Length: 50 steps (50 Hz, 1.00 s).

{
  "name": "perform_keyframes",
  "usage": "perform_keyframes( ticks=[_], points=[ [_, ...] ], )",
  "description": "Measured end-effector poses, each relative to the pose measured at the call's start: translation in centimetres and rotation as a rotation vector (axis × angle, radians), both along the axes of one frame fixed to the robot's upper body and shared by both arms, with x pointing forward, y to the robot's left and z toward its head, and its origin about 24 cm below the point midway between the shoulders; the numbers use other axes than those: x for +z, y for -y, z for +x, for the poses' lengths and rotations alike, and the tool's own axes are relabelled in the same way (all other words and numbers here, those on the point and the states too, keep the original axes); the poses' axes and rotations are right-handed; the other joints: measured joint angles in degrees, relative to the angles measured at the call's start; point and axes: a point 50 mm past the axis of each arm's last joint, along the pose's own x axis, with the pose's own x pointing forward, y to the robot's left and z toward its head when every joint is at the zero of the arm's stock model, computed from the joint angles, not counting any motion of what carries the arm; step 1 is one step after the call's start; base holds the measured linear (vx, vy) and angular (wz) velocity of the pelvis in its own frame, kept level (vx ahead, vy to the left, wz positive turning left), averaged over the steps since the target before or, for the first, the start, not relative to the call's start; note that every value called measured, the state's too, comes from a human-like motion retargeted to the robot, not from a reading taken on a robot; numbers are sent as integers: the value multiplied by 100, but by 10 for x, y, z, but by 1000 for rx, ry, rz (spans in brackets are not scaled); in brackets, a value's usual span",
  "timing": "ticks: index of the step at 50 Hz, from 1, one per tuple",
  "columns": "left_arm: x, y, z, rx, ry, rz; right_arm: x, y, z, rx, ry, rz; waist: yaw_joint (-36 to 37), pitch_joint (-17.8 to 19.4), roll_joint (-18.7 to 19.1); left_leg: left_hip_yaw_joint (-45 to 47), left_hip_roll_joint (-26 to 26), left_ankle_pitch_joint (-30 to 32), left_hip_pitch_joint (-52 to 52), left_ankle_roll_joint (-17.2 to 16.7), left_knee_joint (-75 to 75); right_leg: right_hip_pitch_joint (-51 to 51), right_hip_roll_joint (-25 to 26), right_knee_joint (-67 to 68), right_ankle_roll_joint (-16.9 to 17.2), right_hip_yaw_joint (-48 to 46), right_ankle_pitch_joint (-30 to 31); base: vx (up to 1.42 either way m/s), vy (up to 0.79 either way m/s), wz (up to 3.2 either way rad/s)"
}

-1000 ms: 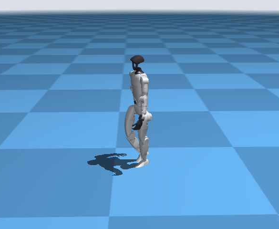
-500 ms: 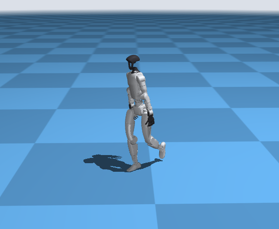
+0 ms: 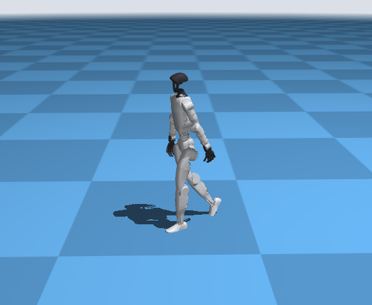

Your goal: Walk run

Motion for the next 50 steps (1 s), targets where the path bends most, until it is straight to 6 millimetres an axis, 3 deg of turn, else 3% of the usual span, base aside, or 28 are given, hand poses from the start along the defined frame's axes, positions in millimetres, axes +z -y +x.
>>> perform_keyframes(
  ticks=[2,3,5,7,10,13,18,22,25,28,32,35,40,43,47,50],
  points=[
    [-7,-13,28,6,87,44,-3,-9,-38,-39,-128,34,-26,28,-87,23,87,-350,153,92,331,-427,-42,1244,307,-40,772,87,-6,-19],
    [-11,-20,45,9,138,62,-3,-13,-54,-58,-185,51,-59,117,-187,110,-71,-497,403,213,343,-716,-282,2171,404,-300,856,78,-6,-31],
    [-17,-33,87,16,250,94,-1,-19,-76,-76,-272,101,22,271,-195,291,-169,-660,907,356,125,-1122,-859,3308,236,-1000,884,83,-5,-67],
    [-18,-47,132,34,366,139,0,-28,-90,-46,-337,164,84,242,176,332,215,-744,1146,283,-67,-1508,-469,3119,56,-1147,448,68,-5,-80],
    [-12,-59,197,54,562,195,1,-35,-105,24,-379,222,-356,262,335,127,105,-824,1446,275,-232,-2227,-15,2986,473,-858,-356,80,-8,57],
    [3,-69,253,52,764,207,1,-34,-113,99,-372,213,-1013,266,476,-199,-82,-931,1741,298,-424,-2939,-168,2383,775,-971,-1232,68,-7,96],
    [34,-91,312,-11,1011,206,2,-30,-118,134,-377,153,-1514,322,307,-7,-584,-1304,2513,317,-679,-3406,-1096,226,837,-1701,-1413,73,-13,-17],
    [48,-105,327,-88,1073,254,2,-35,-116,51,-373,177,-1589,346,302,256,-707,-1561,3036,141,-718,-3661,-1056,-1291,913,-1713,-1550,78,-21,-58],
    [42,-101,319,-148,1031,260,2,-38,-119,-29,-376,210,-1603,285,496,277,-575,-1452,3252,-86,-541,-3537,-1045,-1543,284,-2526,-1582,101,-35,-12],
    [23,-85,292,-205,926,216,3,-36,-123,-89,-377,204,-1856,157,652,31,-407,-663,3331,-530,-69,-3293,-1207,-1206,-21,-3015,-1350,97,-37,68],
    [-6,-63,217,-250,655,144,3,-28,-116,-100,-369,162,-1791,7,567,85,-334,1577,3061,-1136,1489,-3013,-1025,-720,-350,-1765,-1943,92,-45,-30],
    [-16,-50,153,-229,463,112,-1,-23,-87,-61,-303,124,-1542,-40,110,271,-532,2363,2373,-956,3337,-2484,-1225,-777,-428,-1949,-2140,82,-48,-141],
    [-13,-15,54,-87,188,17,-4,-15,-8,26,-30,39,-1262,-28,-206,426,-194,680,1207,-525,4659,-1867,-905,-1056,-404,-1120,-2238,78,-39,-158],
    [-3,10,9,24,66,-37,5,-11,44,99,169,-9,-952,91,-352,664,96,-133,598,-58,4270,-1588,-595,-1165,-491,-477,-2240,55,-24,-207],
    [12,37,-33,87,-86,-140,23,-7,97,173,368,-50,-502,282,-317,1070,395,-246,231,39,2371,-1215,-110,-1212,-589,192,-2312,73,-20,-197],
    [20,49,-48,47,-151,-209,31,-3,115,191,424,-67,-269,406,-187,807,200,-227,101,-68,629,-851,191,-1206,-632,534,-2442,72,-8,-154]
  ],
)
